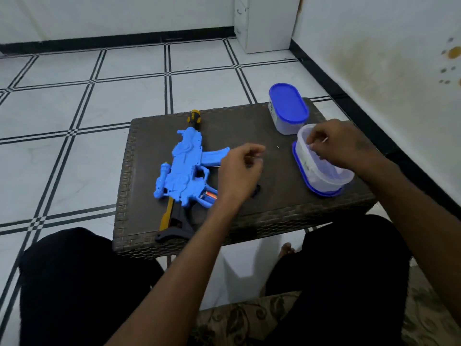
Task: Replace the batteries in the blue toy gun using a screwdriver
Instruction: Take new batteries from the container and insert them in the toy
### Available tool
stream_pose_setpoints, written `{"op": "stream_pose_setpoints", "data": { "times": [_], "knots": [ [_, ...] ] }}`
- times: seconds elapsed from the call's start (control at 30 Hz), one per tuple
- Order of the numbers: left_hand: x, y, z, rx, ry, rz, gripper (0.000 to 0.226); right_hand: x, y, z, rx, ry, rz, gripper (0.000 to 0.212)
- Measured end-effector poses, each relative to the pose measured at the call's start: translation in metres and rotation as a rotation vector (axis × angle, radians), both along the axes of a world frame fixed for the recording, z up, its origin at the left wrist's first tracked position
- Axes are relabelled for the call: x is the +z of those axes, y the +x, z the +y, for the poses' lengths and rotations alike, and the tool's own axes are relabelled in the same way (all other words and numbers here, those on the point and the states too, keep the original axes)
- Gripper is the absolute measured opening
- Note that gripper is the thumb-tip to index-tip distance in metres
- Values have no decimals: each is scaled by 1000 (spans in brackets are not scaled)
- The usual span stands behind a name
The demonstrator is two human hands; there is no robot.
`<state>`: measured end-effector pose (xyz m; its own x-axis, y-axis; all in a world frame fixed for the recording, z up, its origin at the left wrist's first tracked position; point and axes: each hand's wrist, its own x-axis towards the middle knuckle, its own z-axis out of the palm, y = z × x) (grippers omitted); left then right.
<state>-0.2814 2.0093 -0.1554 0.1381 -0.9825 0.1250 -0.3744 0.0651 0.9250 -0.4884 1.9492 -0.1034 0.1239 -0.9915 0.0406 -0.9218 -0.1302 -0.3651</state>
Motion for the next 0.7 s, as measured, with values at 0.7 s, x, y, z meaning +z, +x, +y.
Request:
{"op": "stream_pose_setpoints", "data": {
  "times": [0.7],
  "knots": [
    [-57, -104, -28, -164, 378, 268, 33, -26, -20, -26, 54, 546, 316, 33]
  ]
}}
